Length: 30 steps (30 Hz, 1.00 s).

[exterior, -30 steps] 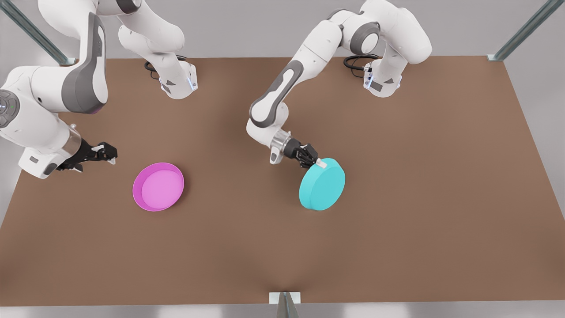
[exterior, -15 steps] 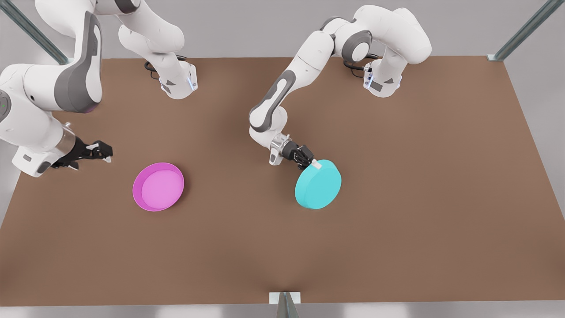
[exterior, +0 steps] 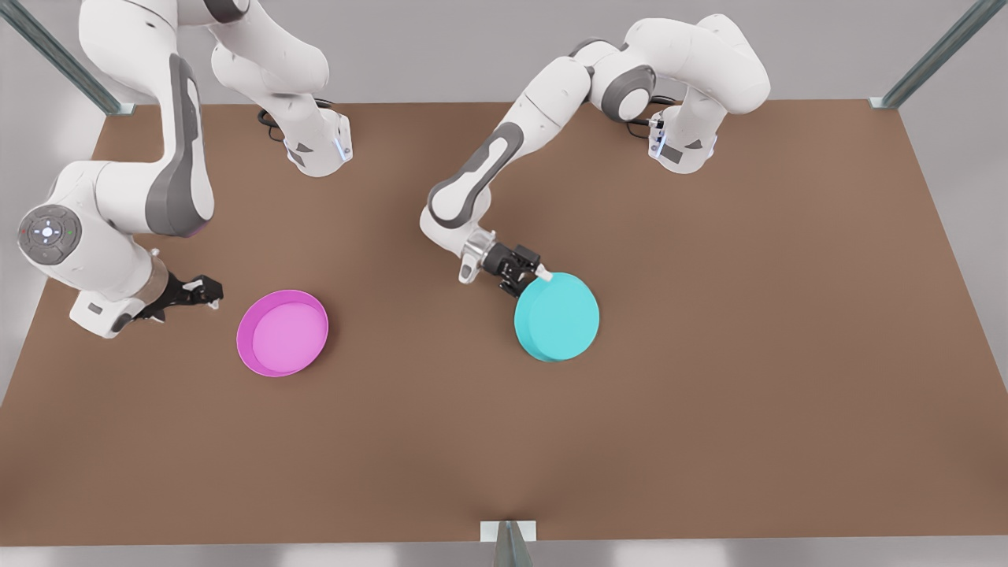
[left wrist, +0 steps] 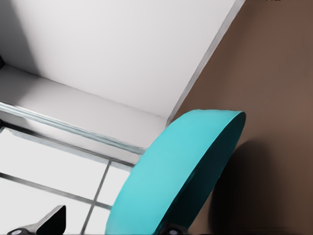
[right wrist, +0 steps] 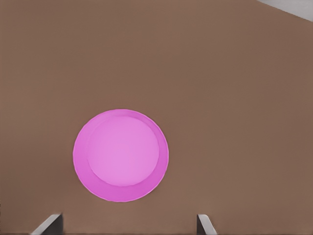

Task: Flip the blue plate over with the left arm, and stack the pink plate on top of the blue plate with the right arm

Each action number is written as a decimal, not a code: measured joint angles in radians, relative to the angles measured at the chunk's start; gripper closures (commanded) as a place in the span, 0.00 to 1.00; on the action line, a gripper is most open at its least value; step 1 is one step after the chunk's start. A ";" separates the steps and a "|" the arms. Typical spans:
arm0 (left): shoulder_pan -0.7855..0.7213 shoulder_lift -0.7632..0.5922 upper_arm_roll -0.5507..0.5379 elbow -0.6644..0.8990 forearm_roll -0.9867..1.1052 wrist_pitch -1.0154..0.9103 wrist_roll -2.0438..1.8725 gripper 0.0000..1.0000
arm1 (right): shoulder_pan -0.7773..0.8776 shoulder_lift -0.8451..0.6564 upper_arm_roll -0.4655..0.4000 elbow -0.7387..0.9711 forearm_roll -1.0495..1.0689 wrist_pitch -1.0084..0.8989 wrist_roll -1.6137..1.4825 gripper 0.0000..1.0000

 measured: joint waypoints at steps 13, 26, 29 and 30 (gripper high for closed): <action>0.036 -0.015 -0.022 0.117 -0.294 0.184 -0.221 0.00 | 0.027 0.020 -0.077 -0.056 0.045 0.068 -0.003 0.00; 0.046 -0.036 -0.023 0.153 -0.365 0.187 -0.237 0.00 | 0.002 0.226 -0.261 -0.236 0.441 0.256 -0.316 0.00; 0.046 -0.042 -0.022 0.205 -0.404 0.181 -0.245 0.00 | -0.003 0.300 -0.263 -0.248 0.489 0.319 -0.386 0.00; 0.046 -0.043 -0.017 0.251 -0.435 0.167 -0.250 0.00 | -0.008 0.328 -0.277 -0.248 0.512 0.348 -0.446 0.00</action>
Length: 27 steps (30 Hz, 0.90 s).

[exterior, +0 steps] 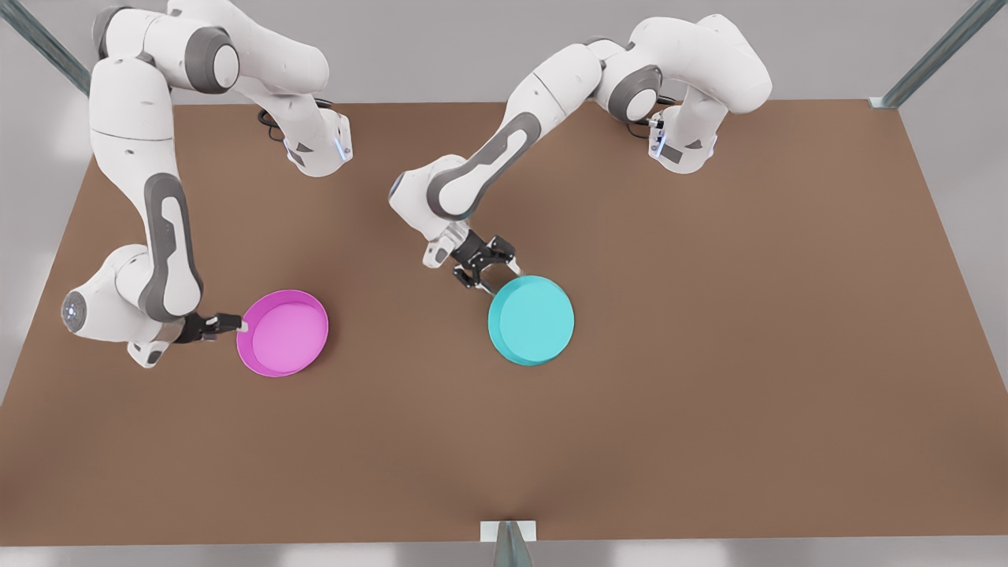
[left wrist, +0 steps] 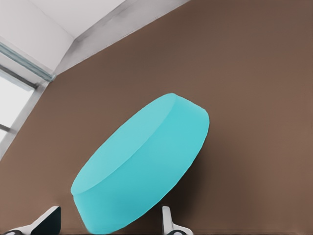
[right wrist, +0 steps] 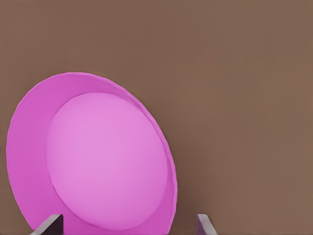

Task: Flip the blue plate over with the left arm, and stack the pink plate on top of the blue plate with the right arm

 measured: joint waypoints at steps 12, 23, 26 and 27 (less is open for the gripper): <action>0.828 -0.450 0.083 0.029 -0.586 -0.305 1.107 0.00 | 0.020 0.116 -0.013 0.007 0.030 0.074 -0.027 0.37; 1.183 -0.747 -0.363 -0.252 -0.371 -0.107 1.177 0.00 | 0.043 0.121 -0.013 0.004 0.030 0.086 -0.043 0.67; 1.182 -0.747 -0.361 -0.252 -0.358 -0.108 1.178 0.00 | 0.046 0.122 -0.013 0.003 0.030 0.090 -0.043 0.71; 1.183 -0.746 -0.361 -0.252 -0.355 -0.107 1.178 0.00 | 0.046 0.122 -0.013 0.003 0.030 0.090 -0.043 0.71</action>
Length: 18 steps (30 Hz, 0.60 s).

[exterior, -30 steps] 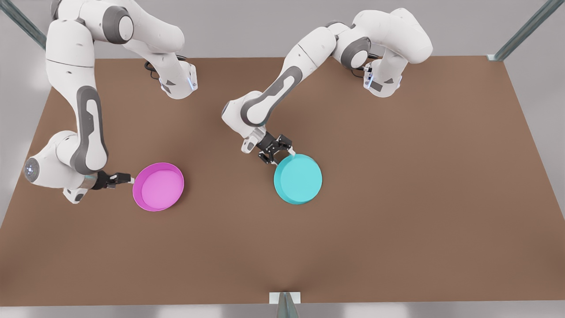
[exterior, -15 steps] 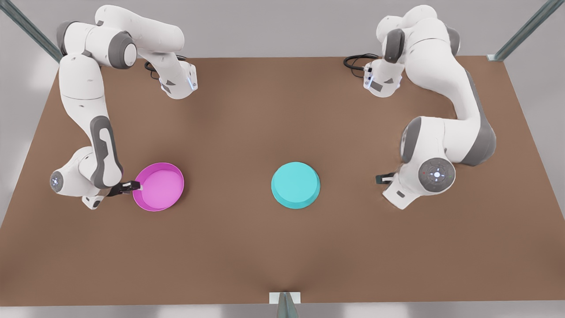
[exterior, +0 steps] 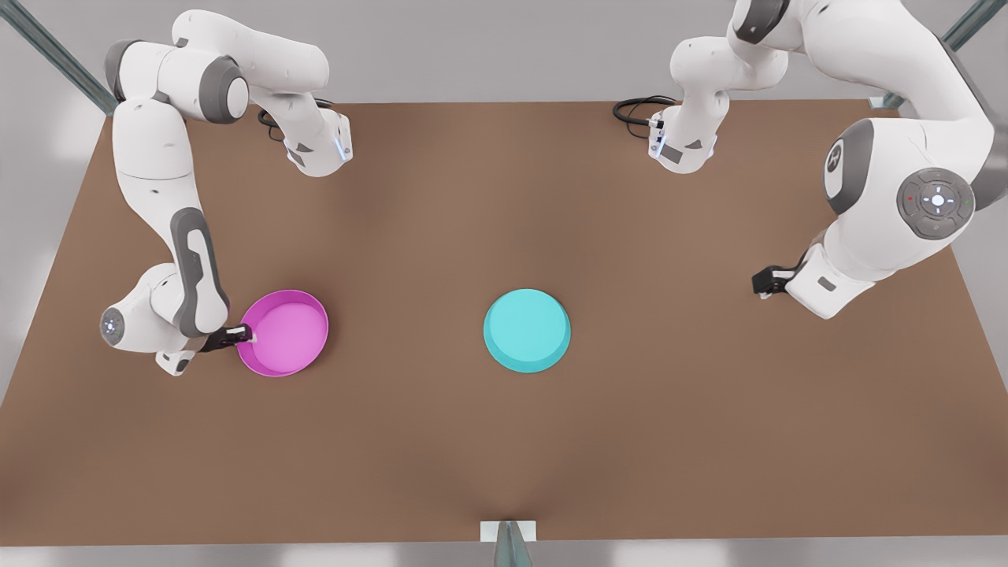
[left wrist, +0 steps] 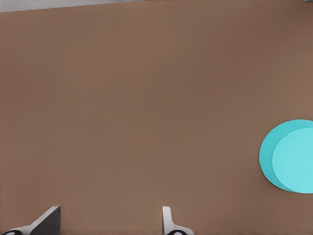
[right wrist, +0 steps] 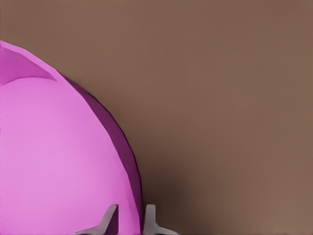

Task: Flip the blue plate over with the left arm, and stack the pink plate on top of the blue plate with the right arm

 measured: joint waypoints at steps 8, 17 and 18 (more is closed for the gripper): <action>0.000 -0.001 0.000 0.000 0.006 -0.035 0.005 0.00 | 0.000 -0.002 0.000 0.002 0.008 -0.003 -0.007 0.79; 0.005 -0.006 0.025 0.000 0.001 -0.019 0.056 0.00 | 0.001 -0.011 0.003 0.007 0.006 -0.018 -0.023 0.79; 0.005 -0.007 0.039 0.000 0.000 -0.012 0.103 0.00 | 0.002 -0.011 0.006 0.006 0.007 -0.022 -0.024 0.79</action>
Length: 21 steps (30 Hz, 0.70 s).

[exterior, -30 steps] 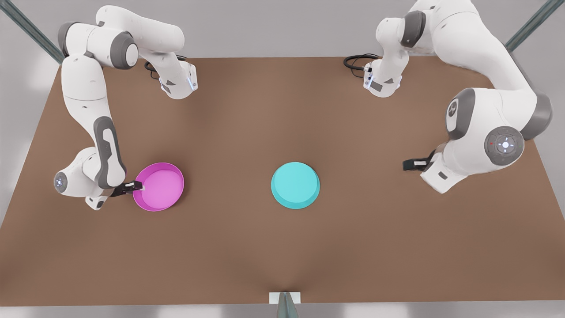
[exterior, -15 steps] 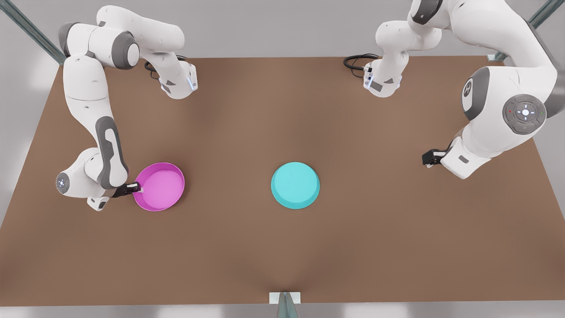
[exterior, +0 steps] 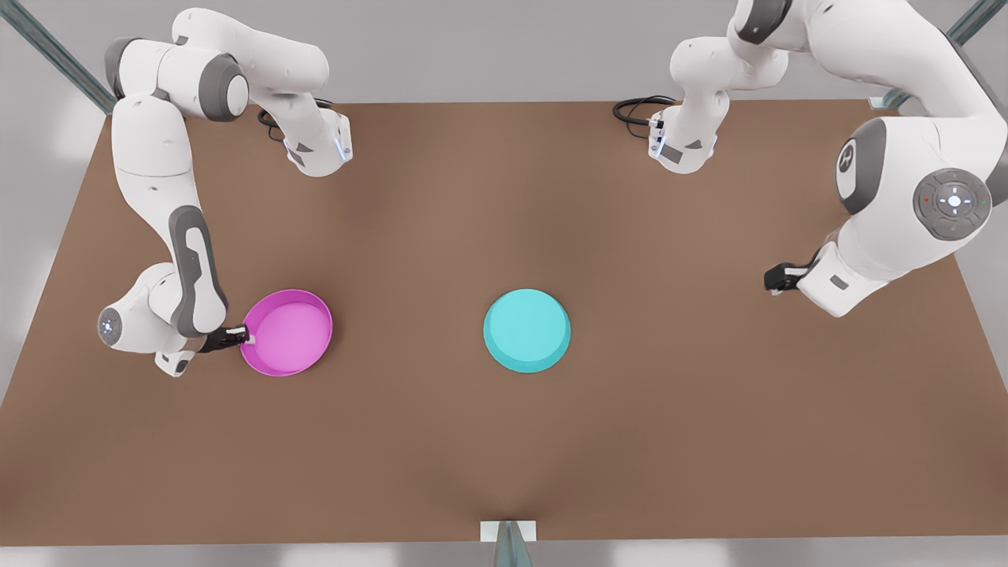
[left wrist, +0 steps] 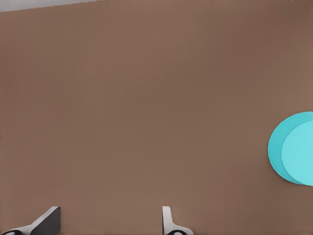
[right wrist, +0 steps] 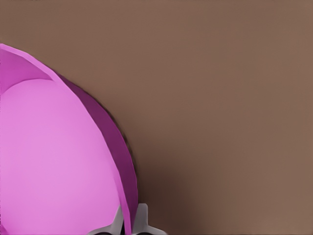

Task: Flip the blue plate over with the left arm, and stack the pink plate on top of the blue plate with the right arm

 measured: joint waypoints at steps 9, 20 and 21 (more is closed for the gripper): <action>-0.003 -0.069 0.013 -0.107 0.006 0.088 0.094 0.00 | 0.000 -0.018 0.025 0.015 0.043 -0.039 0.001 0.79; -0.002 -0.068 0.028 -0.107 0.006 0.081 0.094 0.00 | 0.098 -0.040 0.026 0.015 0.156 -0.063 -0.043 0.79; -0.002 -0.068 0.029 -0.107 0.007 0.079 0.094 0.00 | 0.116 -0.040 0.026 0.015 0.160 -0.061 -0.040 0.79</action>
